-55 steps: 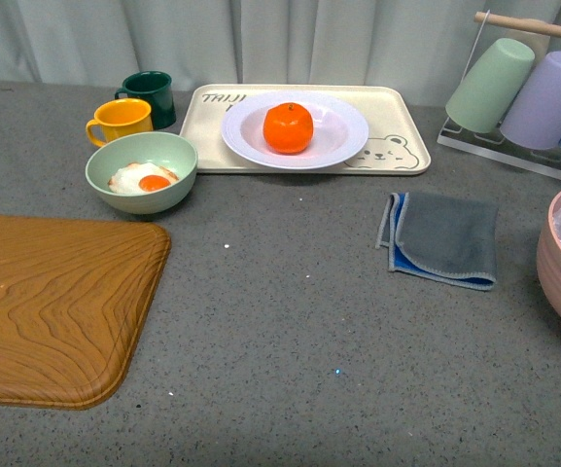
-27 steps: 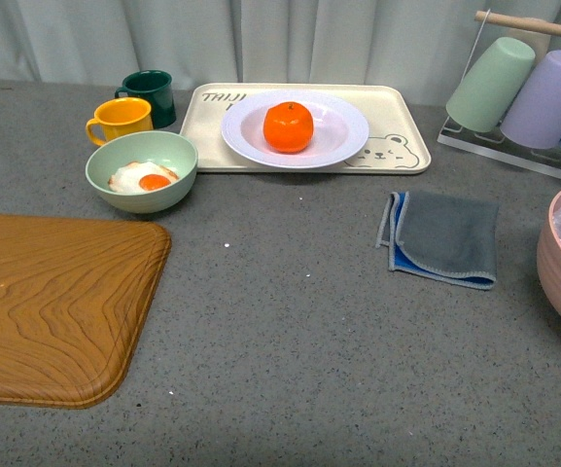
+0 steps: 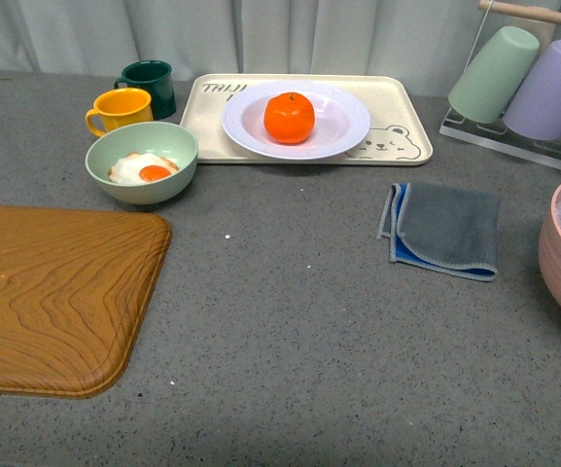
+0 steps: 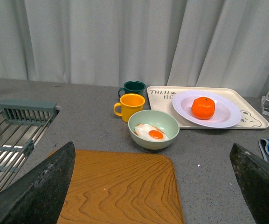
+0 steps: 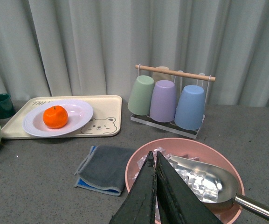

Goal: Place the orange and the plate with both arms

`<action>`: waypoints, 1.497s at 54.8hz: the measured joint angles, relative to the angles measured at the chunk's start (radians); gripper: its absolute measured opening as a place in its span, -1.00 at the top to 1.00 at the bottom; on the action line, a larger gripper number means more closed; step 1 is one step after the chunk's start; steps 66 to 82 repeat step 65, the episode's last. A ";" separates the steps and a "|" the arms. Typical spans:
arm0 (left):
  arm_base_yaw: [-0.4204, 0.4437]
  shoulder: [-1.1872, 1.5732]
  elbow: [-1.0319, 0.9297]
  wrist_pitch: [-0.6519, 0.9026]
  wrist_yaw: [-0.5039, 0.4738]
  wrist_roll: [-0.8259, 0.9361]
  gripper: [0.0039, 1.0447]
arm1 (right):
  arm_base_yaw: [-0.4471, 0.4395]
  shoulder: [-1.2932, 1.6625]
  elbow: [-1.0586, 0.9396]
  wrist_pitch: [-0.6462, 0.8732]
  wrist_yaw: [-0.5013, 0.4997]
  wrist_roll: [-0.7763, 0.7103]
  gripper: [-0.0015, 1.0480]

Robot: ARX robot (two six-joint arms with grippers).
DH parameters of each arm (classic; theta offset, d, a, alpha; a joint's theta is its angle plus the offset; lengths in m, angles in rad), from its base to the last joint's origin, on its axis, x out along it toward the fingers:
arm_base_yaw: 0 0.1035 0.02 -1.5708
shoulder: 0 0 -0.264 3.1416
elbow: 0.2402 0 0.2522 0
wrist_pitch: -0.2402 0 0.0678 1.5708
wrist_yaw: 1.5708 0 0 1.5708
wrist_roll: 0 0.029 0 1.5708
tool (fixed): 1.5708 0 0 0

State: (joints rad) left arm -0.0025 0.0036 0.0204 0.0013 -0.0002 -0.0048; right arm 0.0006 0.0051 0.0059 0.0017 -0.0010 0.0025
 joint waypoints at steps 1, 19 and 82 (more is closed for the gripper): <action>0.000 0.000 0.000 0.000 0.000 0.000 -0.88 | 0.000 0.000 0.000 0.000 0.000 0.000 0.83; 0.000 0.000 0.000 0.000 0.000 0.000 -0.88 | 0.000 -0.001 0.000 0.000 0.000 0.000 -0.19; 0.000 0.000 0.000 0.000 0.000 0.000 -0.88 | 0.000 -0.001 0.000 0.000 0.000 0.000 -0.82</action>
